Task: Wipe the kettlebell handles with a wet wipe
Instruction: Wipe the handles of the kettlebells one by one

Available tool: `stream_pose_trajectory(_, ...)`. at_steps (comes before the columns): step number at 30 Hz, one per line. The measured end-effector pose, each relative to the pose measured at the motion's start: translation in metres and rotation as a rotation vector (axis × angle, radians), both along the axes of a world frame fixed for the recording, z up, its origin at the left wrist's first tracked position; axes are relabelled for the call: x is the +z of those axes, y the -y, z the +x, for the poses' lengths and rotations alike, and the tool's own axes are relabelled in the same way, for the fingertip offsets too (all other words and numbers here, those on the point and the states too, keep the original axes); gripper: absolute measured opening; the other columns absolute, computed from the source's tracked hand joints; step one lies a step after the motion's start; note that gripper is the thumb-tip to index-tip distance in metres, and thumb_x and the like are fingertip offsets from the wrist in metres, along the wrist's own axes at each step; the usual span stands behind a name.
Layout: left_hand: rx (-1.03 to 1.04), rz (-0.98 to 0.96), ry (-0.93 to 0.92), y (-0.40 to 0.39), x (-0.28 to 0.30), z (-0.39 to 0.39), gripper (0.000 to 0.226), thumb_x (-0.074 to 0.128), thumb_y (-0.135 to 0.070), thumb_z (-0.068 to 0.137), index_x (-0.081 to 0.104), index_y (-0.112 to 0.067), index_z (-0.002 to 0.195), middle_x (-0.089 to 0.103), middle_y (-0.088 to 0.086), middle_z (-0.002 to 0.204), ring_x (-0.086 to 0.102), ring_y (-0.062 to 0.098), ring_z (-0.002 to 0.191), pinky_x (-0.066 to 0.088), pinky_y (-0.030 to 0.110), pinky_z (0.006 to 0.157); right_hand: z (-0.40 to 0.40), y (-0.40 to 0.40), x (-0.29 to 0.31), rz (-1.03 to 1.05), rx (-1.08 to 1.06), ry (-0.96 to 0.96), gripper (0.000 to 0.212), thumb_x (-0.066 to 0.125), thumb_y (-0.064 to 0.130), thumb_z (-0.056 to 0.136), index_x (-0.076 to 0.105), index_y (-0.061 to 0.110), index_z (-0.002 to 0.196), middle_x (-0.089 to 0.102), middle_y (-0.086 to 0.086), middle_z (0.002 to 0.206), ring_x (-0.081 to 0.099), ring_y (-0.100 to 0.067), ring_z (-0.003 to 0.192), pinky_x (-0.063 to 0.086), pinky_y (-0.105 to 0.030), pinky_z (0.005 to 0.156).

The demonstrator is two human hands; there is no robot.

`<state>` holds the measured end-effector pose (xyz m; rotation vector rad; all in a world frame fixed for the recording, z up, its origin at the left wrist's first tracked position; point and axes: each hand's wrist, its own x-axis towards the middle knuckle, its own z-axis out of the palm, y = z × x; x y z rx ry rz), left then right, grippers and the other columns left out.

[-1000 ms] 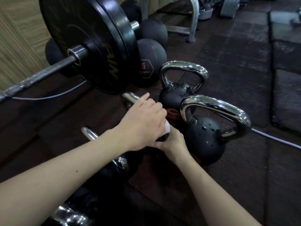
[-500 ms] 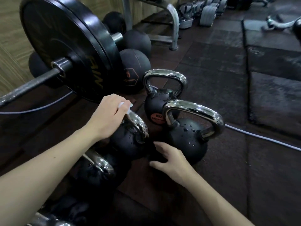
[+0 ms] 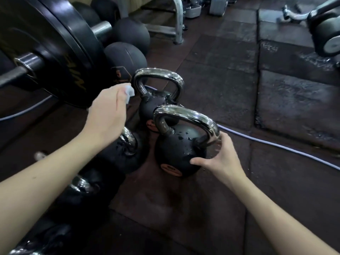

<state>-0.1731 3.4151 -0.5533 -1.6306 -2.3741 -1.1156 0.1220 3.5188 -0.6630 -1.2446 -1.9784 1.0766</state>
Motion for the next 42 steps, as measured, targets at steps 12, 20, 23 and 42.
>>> stream_pose_trajectory(12,-0.465,-0.17,-0.22,-0.051,-0.009,0.103,0.048,0.035,-0.038,0.11,0.064,-0.014,0.141,0.069,-0.002,0.135,0.059,0.015,0.131,0.027,0.034,0.126,-0.015,-0.023,-0.007,-0.245,0.176,0.109,0.073,0.101,0.04,0.048,0.062,0.043,0.11,0.065,0.028,0.101,0.054,0.018,0.095,0.041,-0.004,0.073)
stream_pose_trajectory(20,-0.146,-0.299,0.086,-0.06,-0.02,0.06,0.036,0.026,-0.033,0.11,0.048,-0.02,0.085,0.053,-0.001,0.087,0.051,0.027,0.088,0.044,0.051,0.087,-0.009,-0.029,-0.01,-0.271,0.201,0.073,0.069,0.101,0.033,0.052,0.062,0.05,0.106,0.061,0.049,0.097,0.053,0.03,0.096,0.038,0.007,0.076)
stream_pose_trajectory(23,0.009,-0.348,0.207,-0.065,-0.014,0.07,0.035,0.027,-0.026,0.106,0.039,-0.016,0.076,0.048,0.002,0.077,0.049,0.033,0.083,0.044,0.052,0.082,-0.009,-0.028,-0.006,-0.27,0.208,0.075,0.072,0.101,0.033,0.052,0.06,0.053,0.108,0.061,0.049,0.099,0.053,0.028,0.099,0.039,0.006,0.077)
stream_pose_trajectory(42,0.047,-0.068,0.152,-0.058,-0.047,0.098,0.039,0.027,-0.036,0.107,0.062,-0.019,0.114,0.059,-0.002,0.114,0.052,0.023,0.111,0.039,0.048,0.106,-0.011,-0.032,-0.013,-0.295,0.169,0.102,0.083,0.101,0.046,0.044,0.065,0.042,0.119,0.07,0.025,0.108,0.061,0.011,0.105,0.048,-0.013,0.088)
